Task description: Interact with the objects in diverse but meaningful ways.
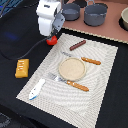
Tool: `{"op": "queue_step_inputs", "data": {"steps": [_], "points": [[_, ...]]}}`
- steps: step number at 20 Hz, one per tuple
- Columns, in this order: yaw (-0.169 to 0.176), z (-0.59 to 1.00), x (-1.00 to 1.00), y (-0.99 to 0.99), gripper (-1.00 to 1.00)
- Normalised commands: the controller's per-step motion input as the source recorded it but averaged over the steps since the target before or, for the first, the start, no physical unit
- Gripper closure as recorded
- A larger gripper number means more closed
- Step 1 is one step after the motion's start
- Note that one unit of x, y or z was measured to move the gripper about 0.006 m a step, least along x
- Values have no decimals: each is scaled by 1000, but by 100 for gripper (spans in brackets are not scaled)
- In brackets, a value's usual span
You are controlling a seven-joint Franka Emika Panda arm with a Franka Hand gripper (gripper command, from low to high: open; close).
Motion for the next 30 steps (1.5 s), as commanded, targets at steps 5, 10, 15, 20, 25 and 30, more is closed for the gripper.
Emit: {"op": "queue_step_inputs", "data": {"steps": [5, 10, 15, 20, 25, 30], "points": [[79, -91, -29, 26, -100], [110, -161, 0, 29, -100], [122, -363, -6, 0, -100], [114, -317, -142, -3, -100], [88, -194, -229, -34, 100], [82, -224, -177, -30, 100]]}}
